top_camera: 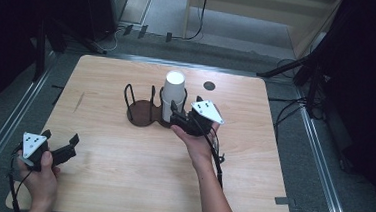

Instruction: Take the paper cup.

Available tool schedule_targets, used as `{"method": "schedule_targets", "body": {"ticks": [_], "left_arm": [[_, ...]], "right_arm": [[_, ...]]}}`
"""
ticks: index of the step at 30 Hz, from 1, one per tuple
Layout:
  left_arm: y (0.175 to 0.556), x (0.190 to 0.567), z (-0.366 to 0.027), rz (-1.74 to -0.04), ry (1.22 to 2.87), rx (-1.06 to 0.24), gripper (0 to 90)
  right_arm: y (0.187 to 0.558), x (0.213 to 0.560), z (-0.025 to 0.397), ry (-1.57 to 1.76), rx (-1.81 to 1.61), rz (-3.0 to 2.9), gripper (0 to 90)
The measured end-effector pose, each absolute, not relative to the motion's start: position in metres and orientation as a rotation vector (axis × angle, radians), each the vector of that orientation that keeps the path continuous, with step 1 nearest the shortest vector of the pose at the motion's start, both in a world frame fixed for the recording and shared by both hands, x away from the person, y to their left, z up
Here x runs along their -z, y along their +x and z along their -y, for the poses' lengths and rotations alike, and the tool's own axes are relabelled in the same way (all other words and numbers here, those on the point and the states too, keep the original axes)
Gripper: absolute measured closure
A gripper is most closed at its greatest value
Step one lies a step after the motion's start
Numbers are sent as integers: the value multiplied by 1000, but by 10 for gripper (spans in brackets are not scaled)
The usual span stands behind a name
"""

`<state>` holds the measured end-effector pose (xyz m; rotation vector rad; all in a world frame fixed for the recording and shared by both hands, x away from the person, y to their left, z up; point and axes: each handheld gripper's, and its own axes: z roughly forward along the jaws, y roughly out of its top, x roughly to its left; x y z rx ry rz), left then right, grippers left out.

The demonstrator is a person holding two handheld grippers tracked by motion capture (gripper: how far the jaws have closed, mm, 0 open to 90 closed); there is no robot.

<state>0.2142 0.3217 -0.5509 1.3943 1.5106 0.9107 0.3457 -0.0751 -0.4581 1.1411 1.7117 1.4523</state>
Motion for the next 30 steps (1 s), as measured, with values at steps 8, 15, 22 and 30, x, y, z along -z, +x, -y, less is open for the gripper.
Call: {"method": "schedule_targets", "body": {"ticks": [8, 15, 22, 30], "left_arm": [[214, 551, -322, -1507, 1398, -909, 73], [214, 551, -321, -1503, 1398, -912, 73], [215, 551, -321, -1504, 1395, -906, 73], [214, 551, -322, -1496, 1392, -902, 73]], "right_arm": [[358, 458, 57, 1143, -1429, -1726, 138], [370, 460, 45, 1160, -1411, -1714, 138], [381, 462, 42, 1183, -1410, -1716, 138], [392, 466, 36, 1205, -1412, -1714, 150]]}}
